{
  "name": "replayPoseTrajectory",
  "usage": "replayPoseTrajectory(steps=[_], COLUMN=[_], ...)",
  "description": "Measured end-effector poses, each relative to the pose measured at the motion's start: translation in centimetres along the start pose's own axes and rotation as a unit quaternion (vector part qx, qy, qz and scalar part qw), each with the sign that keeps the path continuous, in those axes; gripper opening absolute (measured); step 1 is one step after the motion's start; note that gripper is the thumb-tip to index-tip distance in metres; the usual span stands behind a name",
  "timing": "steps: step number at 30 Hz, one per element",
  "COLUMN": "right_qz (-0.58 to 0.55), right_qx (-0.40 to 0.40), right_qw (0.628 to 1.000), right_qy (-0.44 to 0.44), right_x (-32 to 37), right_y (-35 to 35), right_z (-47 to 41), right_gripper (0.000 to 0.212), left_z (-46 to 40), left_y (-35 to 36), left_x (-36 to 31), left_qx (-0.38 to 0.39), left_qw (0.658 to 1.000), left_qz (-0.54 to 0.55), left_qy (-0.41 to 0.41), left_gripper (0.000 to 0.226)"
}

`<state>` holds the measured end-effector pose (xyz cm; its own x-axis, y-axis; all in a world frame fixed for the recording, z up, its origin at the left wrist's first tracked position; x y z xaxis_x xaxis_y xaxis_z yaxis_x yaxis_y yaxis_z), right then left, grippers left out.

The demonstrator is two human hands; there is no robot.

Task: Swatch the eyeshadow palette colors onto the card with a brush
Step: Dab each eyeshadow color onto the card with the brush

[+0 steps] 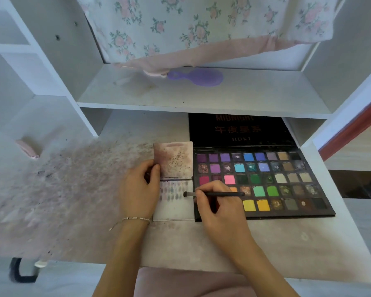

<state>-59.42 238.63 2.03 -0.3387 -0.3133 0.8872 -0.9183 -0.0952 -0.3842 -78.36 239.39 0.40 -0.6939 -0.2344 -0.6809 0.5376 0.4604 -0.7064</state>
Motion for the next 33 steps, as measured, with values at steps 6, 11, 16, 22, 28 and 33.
replayPoseTrajectory(steps=[6, 11, 16, 22, 28, 33], right_qz=[0.024, 0.036, 0.039, 0.043, 0.044, 0.044], right_qx=[0.011, 0.025, 0.031, 0.036, 0.034, 0.03], right_qw=[1.0, 0.999, 0.999, 0.998, 0.998, 0.999], right_qy=[0.0, 0.004, 0.008, 0.006, 0.008, 0.008], right_x=[-0.01, -0.1, -0.12, -0.06, -0.17, -0.25], right_y=[0.22, 0.49, 0.59, 0.65, 0.7, 0.65], right_z=[-0.06, -0.04, -0.06, -0.04, -0.04, -0.02], right_gripper=[0.01, 0.012, 0.014, 0.014, 0.015, 0.014], left_z=[-0.02, -0.02, 0.04, 0.03, 0.06, 0.12], left_y=[0.22, 0.3, 0.29, 0.35, 0.34, 0.06], left_x=[0.14, 0.32, 0.32, 0.51, 0.38, 0.13], left_qx=[0.009, 0.009, 0.008, 0.008, 0.009, 0.0], left_qw=[1.0, 1.0, 1.0, 1.0, 1.0, 1.0], left_qz=[0.002, 0.003, 0.003, 0.0, 0.006, -0.002], left_qy=[-0.003, -0.007, -0.008, -0.014, -0.013, -0.009], left_gripper=[0.018, 0.02, 0.019, 0.02, 0.02, 0.019])
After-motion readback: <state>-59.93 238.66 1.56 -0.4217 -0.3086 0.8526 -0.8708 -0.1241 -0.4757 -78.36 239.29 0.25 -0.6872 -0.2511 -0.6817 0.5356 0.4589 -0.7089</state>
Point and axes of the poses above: each hand's wrist, its own z-axis away from the middle knuckle, its own y-axis out of the palm, x = y × z, the point moved 10 cm from there along -z, towards the middle knuckle, and after that the axes turned 8 degrees about -z, right-handed, at the moved point
